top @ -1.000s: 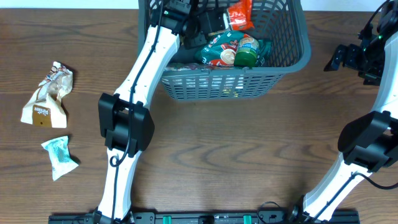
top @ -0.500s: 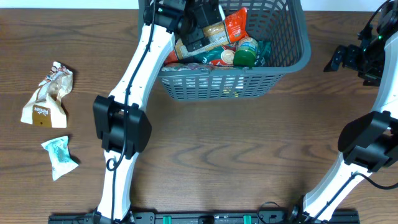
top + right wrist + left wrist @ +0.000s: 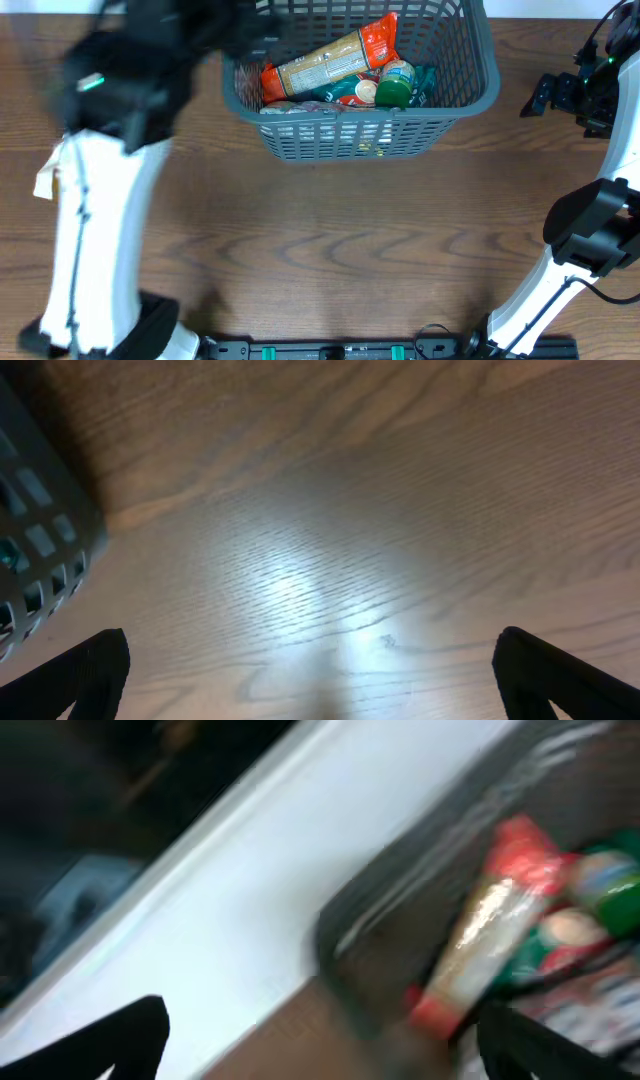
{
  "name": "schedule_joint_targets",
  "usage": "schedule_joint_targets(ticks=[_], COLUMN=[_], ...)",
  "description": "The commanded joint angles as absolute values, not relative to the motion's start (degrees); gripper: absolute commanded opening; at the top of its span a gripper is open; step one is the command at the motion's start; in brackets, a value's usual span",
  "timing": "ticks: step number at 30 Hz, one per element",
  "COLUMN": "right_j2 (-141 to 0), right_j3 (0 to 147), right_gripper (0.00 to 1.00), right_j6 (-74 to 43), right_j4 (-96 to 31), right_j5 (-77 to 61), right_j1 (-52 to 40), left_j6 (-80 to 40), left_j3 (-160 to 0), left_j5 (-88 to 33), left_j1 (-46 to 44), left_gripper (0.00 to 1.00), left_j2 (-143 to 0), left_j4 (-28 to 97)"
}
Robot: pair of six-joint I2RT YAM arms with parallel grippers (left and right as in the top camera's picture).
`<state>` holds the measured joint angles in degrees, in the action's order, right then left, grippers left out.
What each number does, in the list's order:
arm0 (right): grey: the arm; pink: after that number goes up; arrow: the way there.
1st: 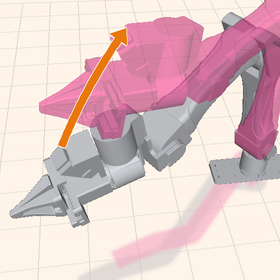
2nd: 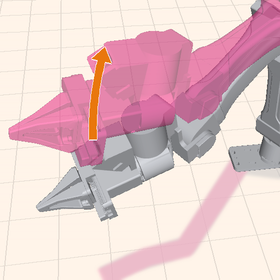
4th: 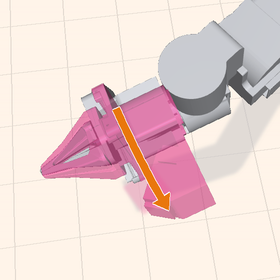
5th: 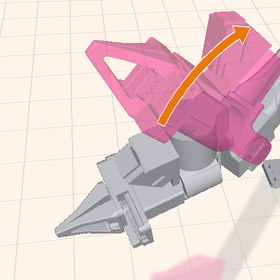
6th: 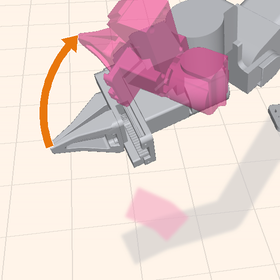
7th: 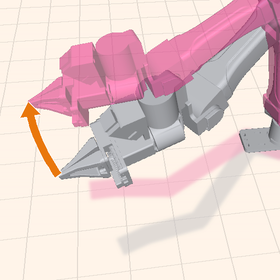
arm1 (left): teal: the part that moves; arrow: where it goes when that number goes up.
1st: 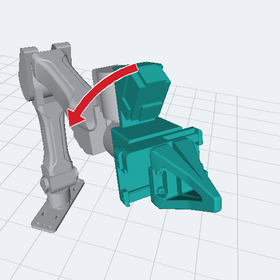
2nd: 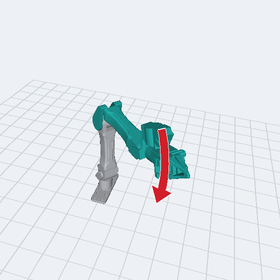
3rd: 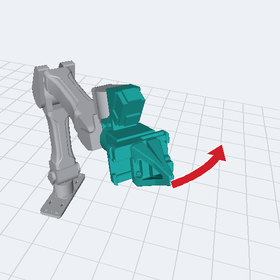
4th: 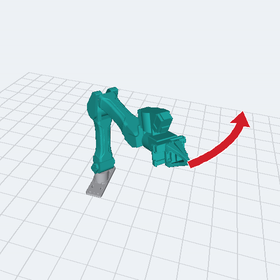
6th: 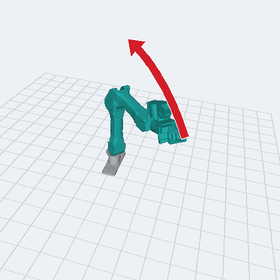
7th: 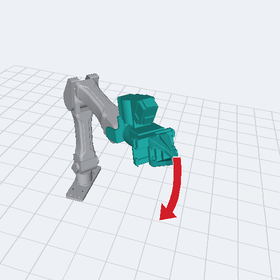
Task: Pack container
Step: 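Swing the left gripper back over the beige snack bag, then grasp the beige seed snack bag with the left gripper and lift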
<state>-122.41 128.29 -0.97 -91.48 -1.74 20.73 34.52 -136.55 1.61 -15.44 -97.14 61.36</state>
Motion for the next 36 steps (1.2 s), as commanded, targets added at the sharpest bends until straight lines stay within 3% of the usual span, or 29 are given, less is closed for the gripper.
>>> schedule_joint_targets(ticks=[1,8,13,26,36], right_j2=[-122.39,-122.39,-122.39,-122.39,-122.39], right_j3=[128.18,128.18,128.18,128.18,128.18], right_gripper=[0.99,0.99,0.99,0.99,0.99], right_j6=[-0.10,-0.14,-0.16,-0.14,-0.10], right_j4=[-91.55,-91.11,-90.43,-88.18,-87.42], right_j5=[-2.17,-2.17,-2.15,-2.11,-0.25], right_j1=[20.51,20.47,20.47,20.49,20.62], left_j6=[29.19,29.28,29.85,33.39,35.81], left_j3=[-136.16,-135.22,-133.69,-132.97,-132.97], left_j5=[7.53,1.54,1.21,0.58,0.38], left_j1=[-6.48,13.08,21.08,26.94,28.18], left_gripper=[0.98,0.99,0.99,0.99,0.99], left_j2=[-97.32,-101.30,-109.40,-131.94,-140.46], left_j4=[66.26,71.94,71.81,70.76,69.97])
